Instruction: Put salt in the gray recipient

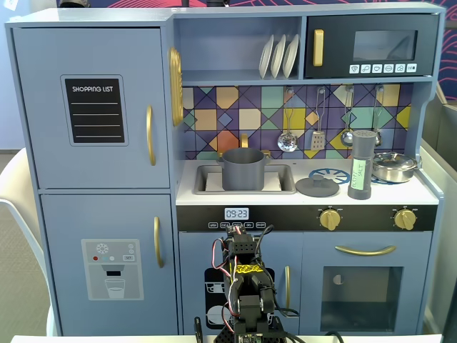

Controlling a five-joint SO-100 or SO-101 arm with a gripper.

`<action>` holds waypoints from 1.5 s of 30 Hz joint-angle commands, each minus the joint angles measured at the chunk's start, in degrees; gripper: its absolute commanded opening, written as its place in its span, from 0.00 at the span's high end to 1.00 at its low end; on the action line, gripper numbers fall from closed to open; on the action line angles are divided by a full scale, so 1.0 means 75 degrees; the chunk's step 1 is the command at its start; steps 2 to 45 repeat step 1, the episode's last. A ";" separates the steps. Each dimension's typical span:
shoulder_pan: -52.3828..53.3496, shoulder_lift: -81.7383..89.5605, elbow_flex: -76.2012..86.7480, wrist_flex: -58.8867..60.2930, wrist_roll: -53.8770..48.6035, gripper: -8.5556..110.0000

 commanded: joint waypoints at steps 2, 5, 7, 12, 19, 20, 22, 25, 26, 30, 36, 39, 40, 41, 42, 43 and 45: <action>-0.0070 -0.0035 -0.0059 0.0035 0.0094 0.88; -0.0070 -0.0035 -0.0059 0.0035 0.0094 0.88; -0.0070 -0.0035 -0.0059 0.0035 0.0094 0.88; -0.0070 -0.0035 -0.0059 0.0035 0.0094 0.88; -0.0070 -0.0035 -0.0059 0.0035 0.0094 0.88; -0.0070 -0.0035 -0.0059 0.0035 0.0094 0.88; -0.0070 -0.0035 -0.0059 0.0035 0.0094 0.88; -0.0070 -0.0035 -0.0059 0.0035 0.0094 0.88; -0.0070 -0.0035 -0.0059 0.0035 0.0094 0.88; -0.0070 -0.0035 -0.0059 0.0035 0.0094 0.88; -0.0070 -0.0035 -0.0059 0.0035 0.0094 0.88; -0.0070 -0.0035 -0.0059 0.0035 0.0094 0.88; -0.0070 -0.0035 -0.0059 0.0035 0.0094 0.88; -0.0070 -0.0035 -0.0059 0.0035 0.0094 0.88; -0.0070 -0.0035 -0.0059 0.0035 0.0094 0.88; -0.0070 -0.0035 -0.0059 0.0035 0.0094 0.88; -0.0070 -0.0035 -0.0059 0.0035 0.0094 0.88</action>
